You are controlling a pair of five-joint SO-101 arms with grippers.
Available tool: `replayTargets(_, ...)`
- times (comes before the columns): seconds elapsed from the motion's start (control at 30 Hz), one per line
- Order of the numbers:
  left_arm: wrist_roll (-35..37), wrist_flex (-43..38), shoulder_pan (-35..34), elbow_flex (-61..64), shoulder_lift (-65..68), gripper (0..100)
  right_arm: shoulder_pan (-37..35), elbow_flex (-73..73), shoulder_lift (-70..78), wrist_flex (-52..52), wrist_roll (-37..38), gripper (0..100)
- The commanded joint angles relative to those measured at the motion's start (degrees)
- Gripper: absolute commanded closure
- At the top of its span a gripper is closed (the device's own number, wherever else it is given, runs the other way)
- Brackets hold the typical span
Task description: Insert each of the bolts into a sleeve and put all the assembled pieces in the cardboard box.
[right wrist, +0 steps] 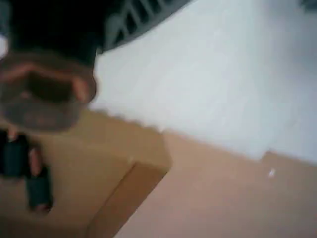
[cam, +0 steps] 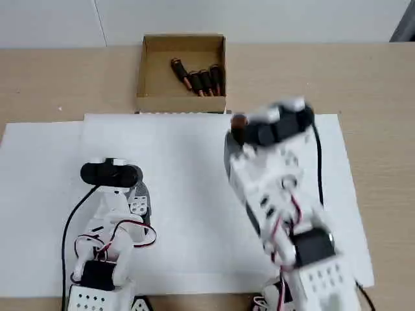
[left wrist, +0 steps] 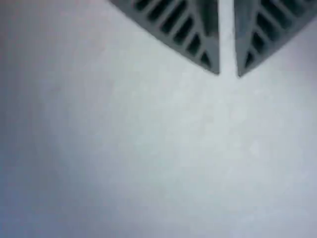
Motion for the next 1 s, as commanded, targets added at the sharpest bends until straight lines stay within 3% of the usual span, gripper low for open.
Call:
replayTargets(0.0,-0.3,-1.4,-0.2,-0.2,-0.5,99,2.0,-12.7,15.5,-5.8,1.5,99.5)
replayTargets(0.47,0.1,-1.4,-0.4,-0.2,-0.5,99,2.5,-54.7,67.1,-12.8,20.7,99.5)
replayTargets(0.97,0.1,-1.4,-0.4,-0.2,-0.5,99,-4.8,-92.4,106.1,-12.6,46.7,99.4)
